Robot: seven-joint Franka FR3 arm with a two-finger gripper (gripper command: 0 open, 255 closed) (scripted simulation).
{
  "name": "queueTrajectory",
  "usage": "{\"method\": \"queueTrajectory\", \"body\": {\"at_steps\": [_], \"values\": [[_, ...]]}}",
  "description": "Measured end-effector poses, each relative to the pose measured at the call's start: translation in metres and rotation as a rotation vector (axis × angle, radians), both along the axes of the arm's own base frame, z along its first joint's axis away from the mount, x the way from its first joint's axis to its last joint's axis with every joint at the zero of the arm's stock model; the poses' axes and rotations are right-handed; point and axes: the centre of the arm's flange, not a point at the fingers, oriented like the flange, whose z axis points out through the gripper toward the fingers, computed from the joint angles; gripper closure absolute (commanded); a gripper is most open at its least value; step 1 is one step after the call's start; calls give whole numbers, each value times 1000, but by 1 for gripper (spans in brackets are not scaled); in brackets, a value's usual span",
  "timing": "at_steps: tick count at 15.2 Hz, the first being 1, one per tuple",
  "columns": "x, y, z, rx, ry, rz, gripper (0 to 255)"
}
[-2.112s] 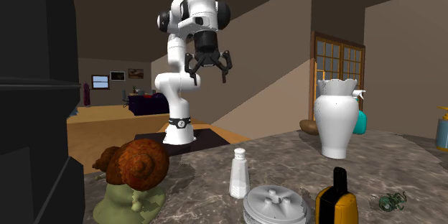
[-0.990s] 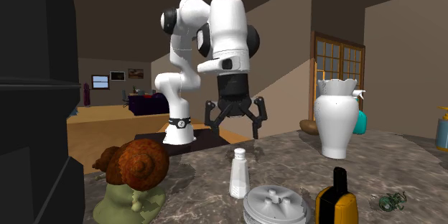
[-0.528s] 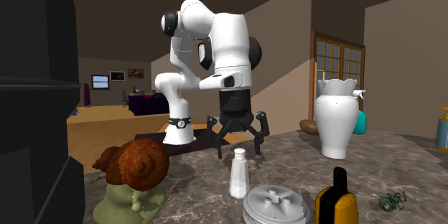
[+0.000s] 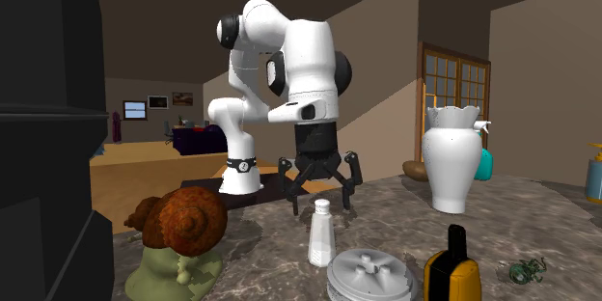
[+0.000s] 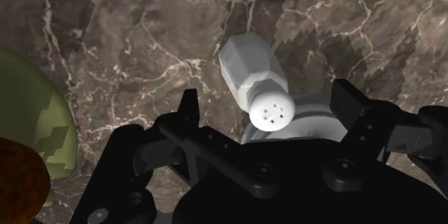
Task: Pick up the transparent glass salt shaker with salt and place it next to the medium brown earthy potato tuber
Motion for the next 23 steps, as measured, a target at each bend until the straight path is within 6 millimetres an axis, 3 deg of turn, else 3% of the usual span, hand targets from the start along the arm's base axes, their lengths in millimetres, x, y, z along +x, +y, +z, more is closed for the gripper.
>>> {"method": "queueTrajectory", "body": {"at_steps": [11,23], "values": [[0,0,3,0,-1,0,255],[0,0,62,0,0,0,255]]}}
